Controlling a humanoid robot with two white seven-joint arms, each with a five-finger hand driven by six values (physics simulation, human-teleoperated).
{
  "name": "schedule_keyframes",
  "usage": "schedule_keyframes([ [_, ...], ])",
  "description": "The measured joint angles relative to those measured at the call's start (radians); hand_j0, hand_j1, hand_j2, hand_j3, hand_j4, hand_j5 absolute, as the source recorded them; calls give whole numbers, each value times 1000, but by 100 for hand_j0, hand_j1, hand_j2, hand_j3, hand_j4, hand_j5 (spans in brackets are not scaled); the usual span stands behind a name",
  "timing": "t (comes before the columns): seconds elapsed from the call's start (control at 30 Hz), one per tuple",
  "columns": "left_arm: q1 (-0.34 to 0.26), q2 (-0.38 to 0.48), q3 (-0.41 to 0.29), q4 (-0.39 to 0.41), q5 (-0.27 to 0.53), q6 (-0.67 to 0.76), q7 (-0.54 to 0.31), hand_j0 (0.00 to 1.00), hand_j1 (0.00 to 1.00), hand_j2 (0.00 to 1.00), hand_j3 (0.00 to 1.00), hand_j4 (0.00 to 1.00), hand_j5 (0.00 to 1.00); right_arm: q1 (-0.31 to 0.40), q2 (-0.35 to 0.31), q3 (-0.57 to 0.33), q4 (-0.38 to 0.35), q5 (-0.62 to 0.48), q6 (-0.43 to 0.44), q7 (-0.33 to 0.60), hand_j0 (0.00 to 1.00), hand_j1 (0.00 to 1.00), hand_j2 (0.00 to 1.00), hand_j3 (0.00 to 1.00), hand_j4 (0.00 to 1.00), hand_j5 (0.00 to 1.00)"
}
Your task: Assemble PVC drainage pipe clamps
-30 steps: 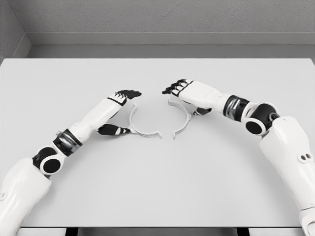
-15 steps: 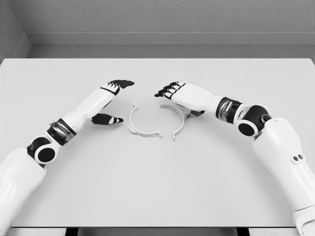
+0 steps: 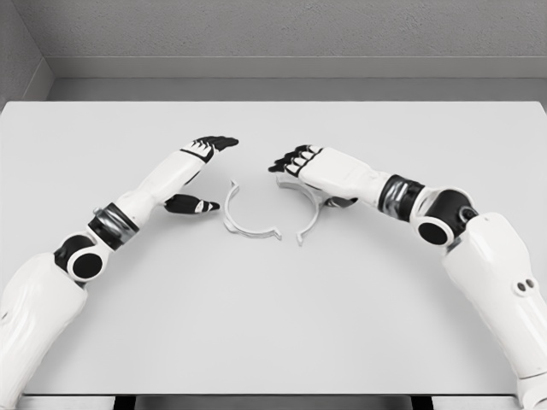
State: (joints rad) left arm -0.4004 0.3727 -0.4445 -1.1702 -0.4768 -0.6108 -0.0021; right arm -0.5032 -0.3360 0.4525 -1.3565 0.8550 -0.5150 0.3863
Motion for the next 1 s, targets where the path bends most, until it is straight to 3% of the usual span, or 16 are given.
schedule_keyframes([
  [0.17, -12, -2, -2, 17, 0, 0, 0, 100, 100, 100, 100, 100, 100, 23, -15, -83, -39, -6, 21, 2, 100, 100, 100, 100, 100, 100],
  [0.23, -18, -4, -2, 24, -1, 0, 0, 100, 100, 100, 100, 100, 100, 74, -29, -126, -72, -8, 22, 2, 100, 100, 100, 100, 100, 100],
  [0.3, -20, -8, -5, 31, -1, 0, 0, 100, 100, 100, 100, 100, 100, 161, -36, -208, -133, -20, 17, 2, 100, 100, 100, 100, 100, 100],
  [0.43, -20, -16, -9, 38, -4, 0, 0, 100, 100, 100, 100, 100, 100, 339, -39, -462, -255, -95, -56, 1, 100, 100, 100, 100, 100, 100],
  [0.53, -20, -19, -11, 42, -4, 0, 0, 100, 100, 100, 100, 100, 100, 356, -38, -594, -286, -117, -82, 15, 100, 100, 100, 100, 100, 100],
  [0.63, -18, -27, -12, 44, -6, 0, 0, 100, 100, 100, 100, 100, 100, 364, -38, -676, -296, -125, -92, 99, 100, 100, 100, 100, 100, 100],
  [0.8, -17, -32, -16, 44, -6, 0, 0, 100, 100, 100, 100, 100, 100, 364, -54, -737, -303, -129, -97, 197, 100, 100, 100, 100, 100, 100],
  [1.0, -12, -43, -20, 41, -7, 0, 0, 100, 100, 100, 100, 100, 100, 359, -96, -775, -307, -136, -99, 221, 100, 100, 100, 100, 100, 100],
])
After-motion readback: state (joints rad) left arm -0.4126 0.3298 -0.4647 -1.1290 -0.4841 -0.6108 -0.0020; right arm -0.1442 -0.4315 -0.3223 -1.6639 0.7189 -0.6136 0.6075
